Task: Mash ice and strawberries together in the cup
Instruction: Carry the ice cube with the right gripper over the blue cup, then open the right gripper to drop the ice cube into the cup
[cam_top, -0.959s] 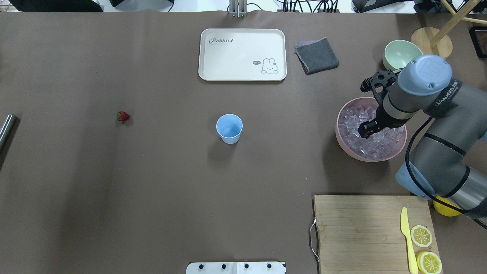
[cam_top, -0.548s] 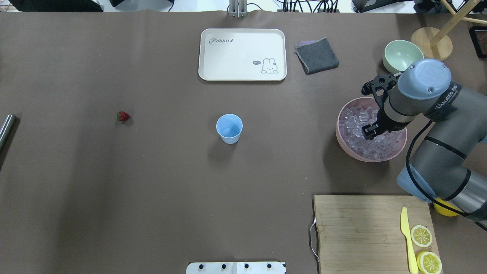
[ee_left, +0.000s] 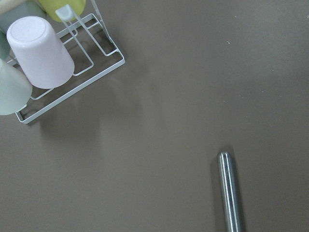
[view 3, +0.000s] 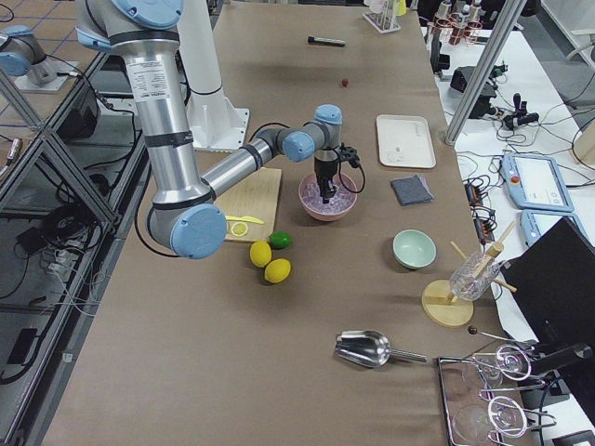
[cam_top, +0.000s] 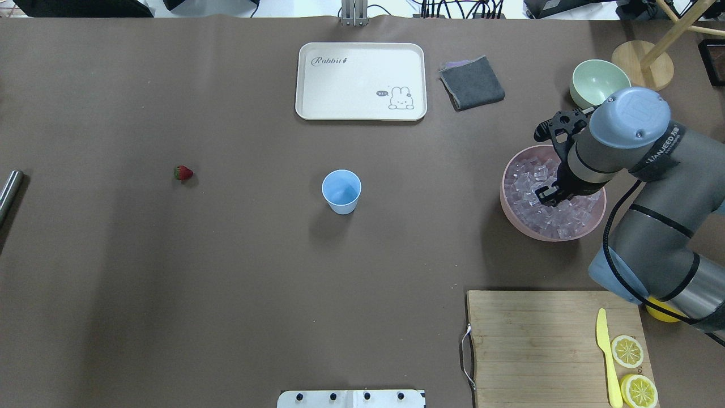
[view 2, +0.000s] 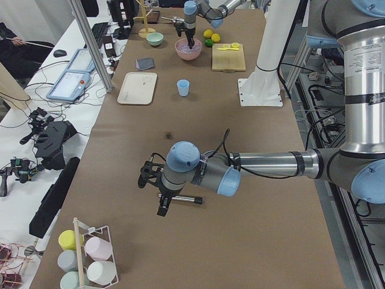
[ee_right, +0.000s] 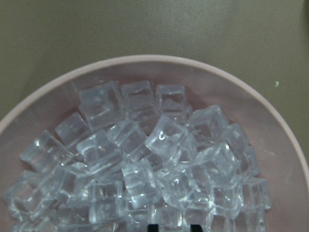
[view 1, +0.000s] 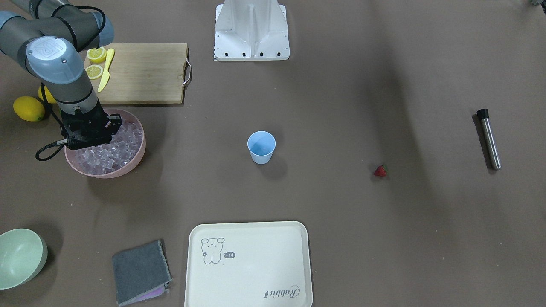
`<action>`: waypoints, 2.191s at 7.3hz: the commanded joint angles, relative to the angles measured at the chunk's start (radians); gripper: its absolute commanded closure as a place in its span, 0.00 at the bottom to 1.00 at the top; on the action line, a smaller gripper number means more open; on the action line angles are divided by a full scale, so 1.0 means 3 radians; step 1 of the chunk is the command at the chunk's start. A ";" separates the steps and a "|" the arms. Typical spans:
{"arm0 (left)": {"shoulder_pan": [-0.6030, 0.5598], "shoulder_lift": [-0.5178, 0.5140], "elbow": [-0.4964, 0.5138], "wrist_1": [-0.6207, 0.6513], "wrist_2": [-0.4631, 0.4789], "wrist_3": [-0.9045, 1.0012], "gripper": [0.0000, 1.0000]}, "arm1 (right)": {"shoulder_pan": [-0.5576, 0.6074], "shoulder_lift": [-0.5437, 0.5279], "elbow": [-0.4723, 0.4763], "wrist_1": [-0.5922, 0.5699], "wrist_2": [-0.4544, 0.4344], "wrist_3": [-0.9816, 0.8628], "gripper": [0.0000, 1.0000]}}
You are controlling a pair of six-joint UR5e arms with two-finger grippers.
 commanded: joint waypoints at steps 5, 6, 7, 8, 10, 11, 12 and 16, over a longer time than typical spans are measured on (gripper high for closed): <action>0.0000 0.0003 0.0002 -0.0002 -0.0001 0.0000 0.01 | 0.0052 0.0549 0.0200 -0.0018 0.0172 0.0644 0.82; 0.0000 0.0003 -0.0003 -0.0002 -0.0001 0.0000 0.01 | -0.0029 0.0667 0.0200 -0.0013 0.0152 0.0864 0.82; 0.0000 0.0003 -0.0003 -0.0002 0.0004 0.0000 0.01 | -0.0222 0.0870 0.0165 0.0007 0.0050 0.1261 0.82; 0.0000 0.0003 -0.0008 -0.0002 -0.0001 0.0000 0.01 | -0.0411 0.1247 -0.0008 -0.0018 -0.0133 0.1721 0.82; 0.0000 -0.0003 -0.0008 -0.0002 -0.0001 0.0000 0.01 | -0.0699 0.1668 -0.0391 0.0007 -0.0532 0.2077 0.82; 0.0000 0.0002 -0.0008 -0.0002 -0.0001 0.0000 0.01 | -0.0750 0.1903 -0.0611 0.0007 -0.0579 0.2235 0.82; 0.0000 0.0003 0.0002 -0.0002 -0.0001 0.0000 0.01 | -0.0801 0.2093 -0.0795 0.0007 -0.0676 0.2353 0.82; 0.0000 -0.0003 0.0002 -0.0002 -0.0001 0.0000 0.01 | -0.0966 0.2090 -0.1282 0.0798 -0.0846 0.2456 0.80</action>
